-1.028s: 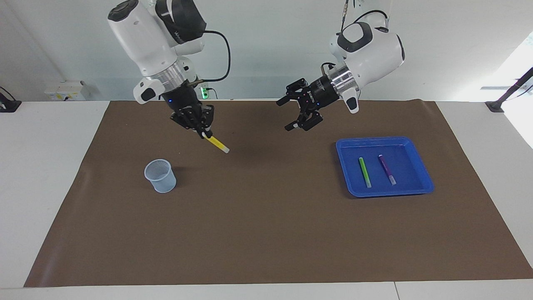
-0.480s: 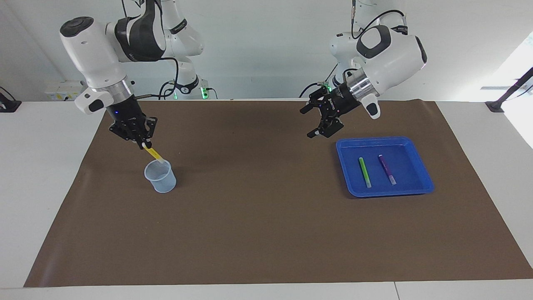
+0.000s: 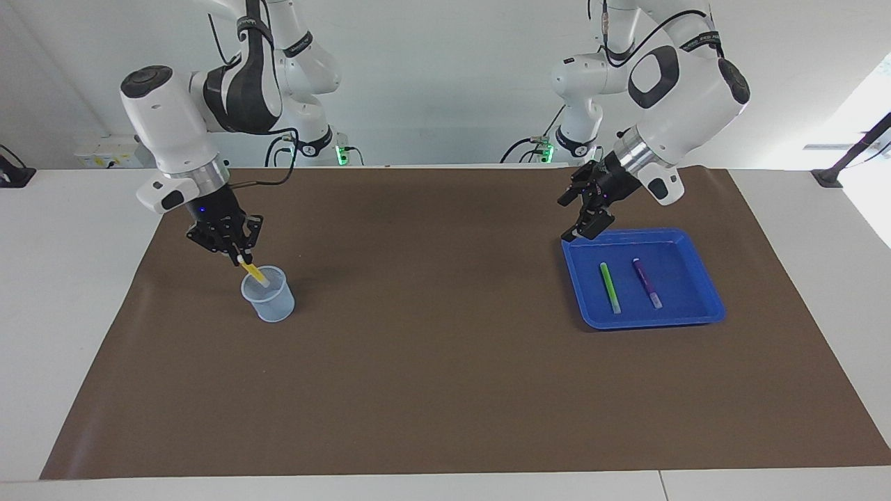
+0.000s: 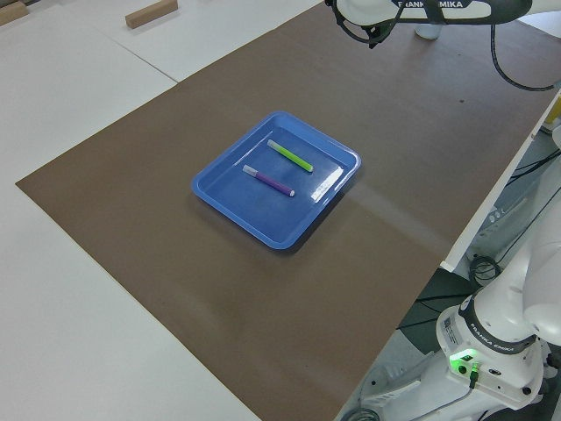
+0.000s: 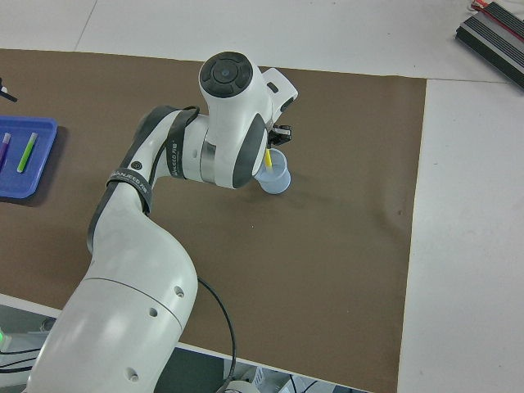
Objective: Transfer and insert pens with both arms
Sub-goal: 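Carry the yellow pen to the cup with the right gripper while the left gripper returns, then drop the yellow pen into the cup and withdraw the right gripper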
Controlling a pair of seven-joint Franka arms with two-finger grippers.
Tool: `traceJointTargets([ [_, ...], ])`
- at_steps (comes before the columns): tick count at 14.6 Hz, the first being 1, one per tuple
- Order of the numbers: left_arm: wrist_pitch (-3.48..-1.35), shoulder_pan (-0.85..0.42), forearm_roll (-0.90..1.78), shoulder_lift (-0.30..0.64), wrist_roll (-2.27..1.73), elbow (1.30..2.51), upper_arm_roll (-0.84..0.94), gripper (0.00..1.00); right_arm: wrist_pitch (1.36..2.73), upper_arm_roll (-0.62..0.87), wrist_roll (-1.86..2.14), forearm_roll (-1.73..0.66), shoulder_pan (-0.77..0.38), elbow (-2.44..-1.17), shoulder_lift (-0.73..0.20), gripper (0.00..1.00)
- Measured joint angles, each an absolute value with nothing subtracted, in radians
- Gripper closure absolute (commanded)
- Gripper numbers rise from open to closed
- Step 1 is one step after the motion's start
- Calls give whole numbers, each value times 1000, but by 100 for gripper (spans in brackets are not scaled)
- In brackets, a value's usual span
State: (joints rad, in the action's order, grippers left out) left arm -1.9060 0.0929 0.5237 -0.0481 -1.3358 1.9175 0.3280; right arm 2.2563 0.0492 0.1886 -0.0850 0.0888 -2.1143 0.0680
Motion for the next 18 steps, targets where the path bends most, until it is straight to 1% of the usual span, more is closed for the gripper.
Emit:
traceJointTargets([
  [4, -1856, 209, 437, -50, -1061, 1924, 323, 0, 2312, 52, 205, -76, 89, -2172, 50, 100],
  [6, -1852, 228, 373, -50, -931, 1942, 322, 0, 2346, 52, 232, -75, 89, -2210, 43, 100],
  [9, -1855, 259, 331, -49, -725, 1972, 321, 0, 2359, 52, 245, -75, 89, -2231, 39, 100],
  [10, -1860, 272, 319, -47, -661, 1979, 321, 0, 2359, 52, 245, -75, 89, -2232, 39, 91],
  [11, -1873, 281, 303, -42, -601, 1984, 321, 0, 2359, 53, 245, -75, 89, -2233, 39, 55],
  [12, -1894, 285, 285, -33, -542, 1988, 321, 0, 2359, 53, 245, -75, 89, -2233, 39, 24],
  [13, -1916, 285, 259, -21, -484, 1991, 321, 0, 2359, 53, 245, -75, 89, -2233, 39, 14],
  [14, -1934, 285, 228, -6, -422, 1995, 321, 0, 2359, 53, 245, -75, 89, -2233, 39, 10],
  [16, -1958, 286, 168, 24, -300, 2002, 321, 0, 2359, 53, 245, -75, 89, -2233, 39, 6],
  [18, -1989, 296, 125, 51, -187, 2013, 321, 0, 2359, 53, 245, -75, 89, -2233, 39, 6],
])
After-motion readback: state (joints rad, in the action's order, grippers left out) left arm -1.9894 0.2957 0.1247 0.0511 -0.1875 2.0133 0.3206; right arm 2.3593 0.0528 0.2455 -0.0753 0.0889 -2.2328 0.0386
